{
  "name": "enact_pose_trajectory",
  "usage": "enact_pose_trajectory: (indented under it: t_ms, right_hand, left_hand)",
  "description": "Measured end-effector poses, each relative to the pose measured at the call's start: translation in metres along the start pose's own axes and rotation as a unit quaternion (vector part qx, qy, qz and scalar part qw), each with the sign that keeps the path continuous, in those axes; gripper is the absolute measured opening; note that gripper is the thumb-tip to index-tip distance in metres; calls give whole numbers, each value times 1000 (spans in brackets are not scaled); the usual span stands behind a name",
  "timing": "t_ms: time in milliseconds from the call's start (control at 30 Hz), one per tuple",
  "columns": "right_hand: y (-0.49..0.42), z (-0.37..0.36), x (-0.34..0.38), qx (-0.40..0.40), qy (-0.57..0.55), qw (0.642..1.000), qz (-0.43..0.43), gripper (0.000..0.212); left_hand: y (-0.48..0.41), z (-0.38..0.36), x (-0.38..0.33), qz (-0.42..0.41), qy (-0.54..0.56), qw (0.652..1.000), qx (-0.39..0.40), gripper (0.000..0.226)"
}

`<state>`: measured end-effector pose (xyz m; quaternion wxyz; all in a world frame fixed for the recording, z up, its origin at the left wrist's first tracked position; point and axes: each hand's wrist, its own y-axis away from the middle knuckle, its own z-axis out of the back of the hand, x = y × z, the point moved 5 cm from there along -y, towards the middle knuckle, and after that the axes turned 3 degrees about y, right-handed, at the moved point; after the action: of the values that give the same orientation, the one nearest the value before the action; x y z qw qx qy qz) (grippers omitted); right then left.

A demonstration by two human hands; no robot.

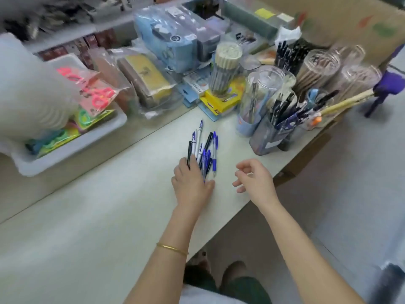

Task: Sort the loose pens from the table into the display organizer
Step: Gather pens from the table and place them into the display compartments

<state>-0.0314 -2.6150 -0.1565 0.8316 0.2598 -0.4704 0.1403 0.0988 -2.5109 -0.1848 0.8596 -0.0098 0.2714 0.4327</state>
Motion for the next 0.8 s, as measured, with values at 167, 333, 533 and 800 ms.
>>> enact_pose_trajectory:
  t_ms: [167, 333, 533, 800]
  right_hand:
    - [-39, -10, -9, 48, -4, 999, -21, 20]
    - [-72, -23, -7, 94, -4, 995, -15, 17]
    - [-92, -30, -16, 122, 16, 992, -10, 28]
    - [-107, -27, -13, 140, 24, 990, 9, 25]
  left_hand:
    - [-19, 3, 9, -11, 45, 999, 15, 75]
    - [-37, 4, 9, -8, 41, 999, -21, 71]
    - [-55, -8, -28, 80, -58, 994, -50, 103]
    - [-82, -6, -44, 108, -156, 981, -30, 90]
